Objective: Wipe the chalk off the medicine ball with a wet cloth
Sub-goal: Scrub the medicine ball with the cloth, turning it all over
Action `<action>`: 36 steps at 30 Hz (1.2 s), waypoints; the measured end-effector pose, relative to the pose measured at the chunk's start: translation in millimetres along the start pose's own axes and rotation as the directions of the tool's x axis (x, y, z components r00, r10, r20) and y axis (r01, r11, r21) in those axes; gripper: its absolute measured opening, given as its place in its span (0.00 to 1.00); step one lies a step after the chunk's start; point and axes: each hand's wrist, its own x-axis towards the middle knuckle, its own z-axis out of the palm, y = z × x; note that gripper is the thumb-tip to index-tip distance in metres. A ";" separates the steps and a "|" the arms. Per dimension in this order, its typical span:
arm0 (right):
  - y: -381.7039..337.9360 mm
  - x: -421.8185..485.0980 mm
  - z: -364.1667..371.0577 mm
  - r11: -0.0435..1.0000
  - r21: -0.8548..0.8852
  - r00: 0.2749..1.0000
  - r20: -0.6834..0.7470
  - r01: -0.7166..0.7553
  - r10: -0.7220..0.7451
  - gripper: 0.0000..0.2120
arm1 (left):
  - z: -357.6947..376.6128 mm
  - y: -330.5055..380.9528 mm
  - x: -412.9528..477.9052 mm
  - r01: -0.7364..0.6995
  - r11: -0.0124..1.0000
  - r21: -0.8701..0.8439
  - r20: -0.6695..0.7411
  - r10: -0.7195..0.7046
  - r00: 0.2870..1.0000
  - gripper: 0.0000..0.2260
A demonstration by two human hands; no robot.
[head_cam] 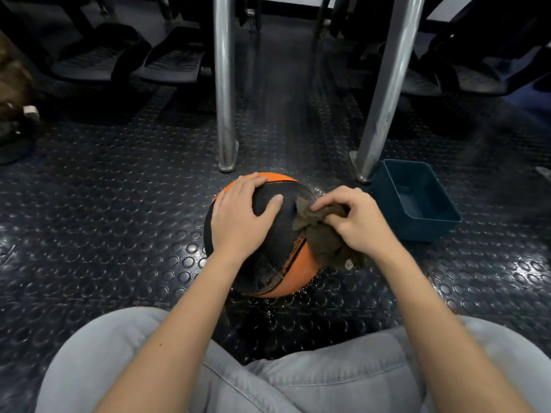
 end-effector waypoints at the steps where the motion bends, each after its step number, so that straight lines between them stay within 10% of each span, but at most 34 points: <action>1: 9.2 1.5 4.0 0.994 -0.093 0.998 -0.019 -0.054 0.052 0.21 | -2.6 -1.2 0.5 -0.003 1.000 -0.017 0.020 0.003 1.000 0.25; 6: 11.3 3.6 -6.6 0.981 -0.142 0.966 -0.243 -0.130 0.093 0.16 | -10.3 -6.0 1.4 -0.020 0.995 -0.094 0.041 0.024 0.999 0.18; 11: -17.5 1.5 4.1 0.987 0.032 0.984 0.081 0.157 -0.159 0.17 | -11.9 -8.8 2.7 -0.052 0.986 -0.159 0.079 0.065 0.995 0.20; 17: 19.5 1.6 -2.7 0.954 -0.244 0.983 -0.103 -0.176 0.155 0.18 | -12.7 -10.9 2.3 -0.070 0.978 -0.196 0.108 0.093 0.990 0.17; 23: -20.2 1.5 -1.0 0.988 -0.004 0.984 0.085 0.157 -0.156 0.20 | -15.7 -12.4 2.2 -0.075 0.976 -0.202 0.106 0.098 0.989 0.19; 29: 22.6 2.1 2.2 0.947 -0.218 0.971 -0.068 -0.237 0.227 0.19 | -12.8 -9.4 6.0 -0.065 0.977 -0.201 0.130 0.092 0.987 0.17; 36: -14.3 -0.3 18.0 0.991 -0.093 0.994 -0.040 0.097 -0.101 0.18 | -17.1 -12.1 5.9 -0.062 0.982 -0.179 0.129 0.086 0.988 0.15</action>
